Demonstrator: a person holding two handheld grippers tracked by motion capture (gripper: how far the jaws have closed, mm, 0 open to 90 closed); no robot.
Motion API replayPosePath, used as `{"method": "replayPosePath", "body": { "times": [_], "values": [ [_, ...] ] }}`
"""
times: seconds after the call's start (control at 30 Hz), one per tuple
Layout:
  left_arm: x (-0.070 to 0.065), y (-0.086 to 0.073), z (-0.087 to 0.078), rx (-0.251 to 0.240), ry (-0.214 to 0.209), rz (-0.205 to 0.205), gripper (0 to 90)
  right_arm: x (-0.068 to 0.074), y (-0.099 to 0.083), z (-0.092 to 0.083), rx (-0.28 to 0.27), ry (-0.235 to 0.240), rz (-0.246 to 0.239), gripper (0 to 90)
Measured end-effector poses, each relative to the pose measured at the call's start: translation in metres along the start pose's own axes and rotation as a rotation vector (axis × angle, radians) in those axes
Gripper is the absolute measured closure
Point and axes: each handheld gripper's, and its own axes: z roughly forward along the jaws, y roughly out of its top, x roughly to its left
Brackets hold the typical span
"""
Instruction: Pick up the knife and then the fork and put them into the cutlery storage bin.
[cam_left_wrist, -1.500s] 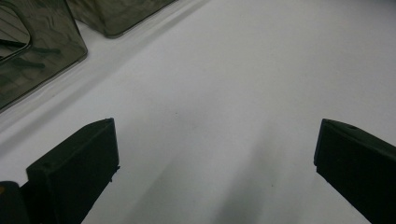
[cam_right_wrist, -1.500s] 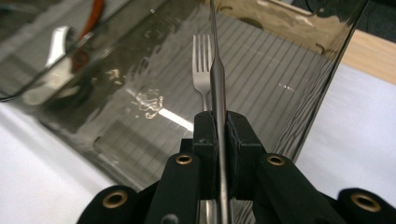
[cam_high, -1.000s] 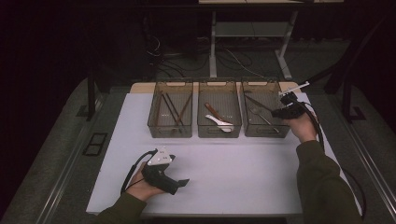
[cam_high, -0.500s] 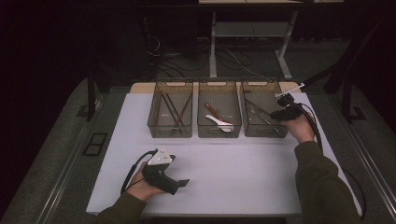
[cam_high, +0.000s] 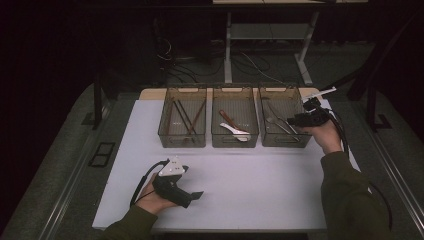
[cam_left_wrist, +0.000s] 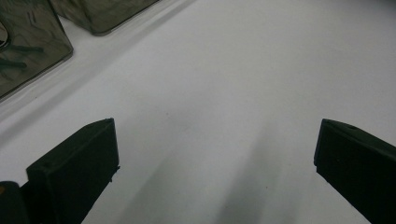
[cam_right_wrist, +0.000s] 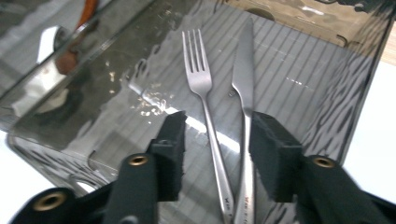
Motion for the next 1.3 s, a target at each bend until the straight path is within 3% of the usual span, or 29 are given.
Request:
{"method": "replayPosePath", "body": {
  "times": [0.23, 0.43, 0.7, 0.87, 1.3],
  "values": [
    [0.002, 0.0, 0.0, -0.01, 0.002, -0.01, 0.0, -0.001, -0.001, -0.004, -0.028, 0.03, 0.014, 36.7],
    [0.002, 0.0, 0.0, -0.011, 0.001, -0.008, 0.0, 0.004, -0.002, -0.01, -0.05, 0.044, -0.013, 30.2],
    [0.002, 0.0, 0.0, -0.011, -0.002, -0.005, 0.0, 0.013, -0.008, -0.02, -0.091, 0.103, -0.025, 25.2],
    [0.002, -0.001, -0.001, -0.01, -0.004, -0.004, 0.0, 0.02, -0.013, -0.024, -0.097, 0.094, -0.047, 22.6],
    [0.003, -0.004, -0.002, -0.015, 0.004, -0.016, 0.0, 0.039, -0.029, -0.038, -0.139, 0.173, -0.086, 19.5]
  ]
}}
